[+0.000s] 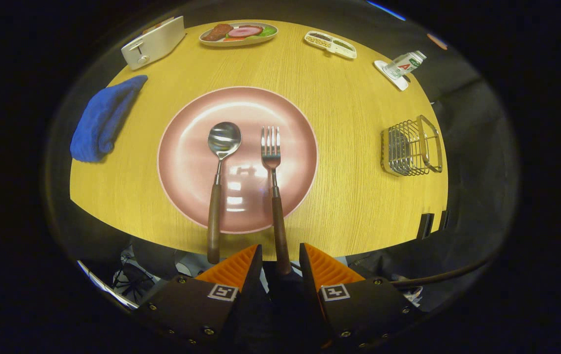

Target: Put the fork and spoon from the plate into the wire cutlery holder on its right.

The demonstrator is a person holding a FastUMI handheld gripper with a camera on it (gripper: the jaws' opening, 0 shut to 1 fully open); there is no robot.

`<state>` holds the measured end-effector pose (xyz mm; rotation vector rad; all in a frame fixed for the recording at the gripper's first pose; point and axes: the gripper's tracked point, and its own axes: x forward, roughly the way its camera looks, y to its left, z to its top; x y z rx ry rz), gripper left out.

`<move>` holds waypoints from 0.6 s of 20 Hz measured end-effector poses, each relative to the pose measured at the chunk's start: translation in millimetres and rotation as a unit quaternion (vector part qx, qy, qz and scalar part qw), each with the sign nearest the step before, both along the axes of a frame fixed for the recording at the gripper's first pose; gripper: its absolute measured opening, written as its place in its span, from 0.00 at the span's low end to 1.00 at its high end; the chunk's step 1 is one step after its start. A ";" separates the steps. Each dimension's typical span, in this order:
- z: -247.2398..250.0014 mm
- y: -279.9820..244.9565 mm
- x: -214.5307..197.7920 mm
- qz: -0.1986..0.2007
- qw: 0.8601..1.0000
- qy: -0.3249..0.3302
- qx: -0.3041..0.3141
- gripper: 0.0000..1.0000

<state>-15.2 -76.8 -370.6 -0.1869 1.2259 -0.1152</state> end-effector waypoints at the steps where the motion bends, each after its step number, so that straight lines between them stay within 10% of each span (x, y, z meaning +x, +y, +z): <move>1: -5.4 -1.2 1.7 0.003 1.000 0.004 -0.002 0.47; 9: -32.4 -6.8 6.0 0.035 0.998 0.045 -0.029 0.47; 11: -34.8 -8.2 3.7 0.043 0.997 0.049 -0.033 0.16; 12: -31.9 -9.4 1.9 0.044 0.997 0.046 -0.036 0.17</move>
